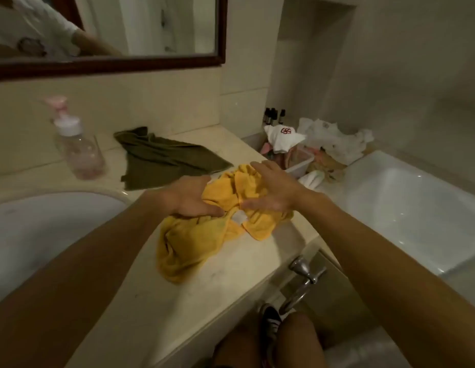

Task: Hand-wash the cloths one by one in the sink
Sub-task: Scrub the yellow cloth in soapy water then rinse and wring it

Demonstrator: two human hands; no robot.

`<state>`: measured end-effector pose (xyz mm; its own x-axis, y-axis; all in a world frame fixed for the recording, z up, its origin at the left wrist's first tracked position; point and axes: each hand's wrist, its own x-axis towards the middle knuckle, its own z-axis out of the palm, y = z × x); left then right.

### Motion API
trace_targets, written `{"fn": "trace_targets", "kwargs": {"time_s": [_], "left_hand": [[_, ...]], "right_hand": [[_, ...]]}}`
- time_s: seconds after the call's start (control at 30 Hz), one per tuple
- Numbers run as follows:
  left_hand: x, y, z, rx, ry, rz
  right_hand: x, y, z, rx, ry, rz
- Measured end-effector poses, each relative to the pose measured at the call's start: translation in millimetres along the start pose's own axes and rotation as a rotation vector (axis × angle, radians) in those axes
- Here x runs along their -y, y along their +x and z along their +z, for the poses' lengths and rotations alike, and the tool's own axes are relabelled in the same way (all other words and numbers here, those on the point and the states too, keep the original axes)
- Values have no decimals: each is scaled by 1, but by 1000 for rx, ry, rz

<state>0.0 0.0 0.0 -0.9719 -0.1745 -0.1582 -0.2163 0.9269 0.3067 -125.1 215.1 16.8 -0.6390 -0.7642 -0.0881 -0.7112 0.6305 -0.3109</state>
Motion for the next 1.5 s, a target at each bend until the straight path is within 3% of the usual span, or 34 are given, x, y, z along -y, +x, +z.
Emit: {"fn": "trace_targets", "kwargs": {"time_s": [0.1,0.47,0.8,1.03,1.2,1.5], "left_hand": [[0,10,3,-55,51,17],[1,-24,-12,-184,-270,7],[57,-149,-66,-425,-297,-100],[131,-246,-78,-570,-301,-300],[184,-290,-68,-519,-286,-485],[268,-277,6,-331,-178,-579]], "right_hand": [[-5,16,12,22,22,23],[13,6,23,-266,163,-54],[146,-19,5,-317,200,-253],[256,1,39,-264,260,-413],[320,24,80,-171,269,-467],[353,78,179,41,71,-360]]}}
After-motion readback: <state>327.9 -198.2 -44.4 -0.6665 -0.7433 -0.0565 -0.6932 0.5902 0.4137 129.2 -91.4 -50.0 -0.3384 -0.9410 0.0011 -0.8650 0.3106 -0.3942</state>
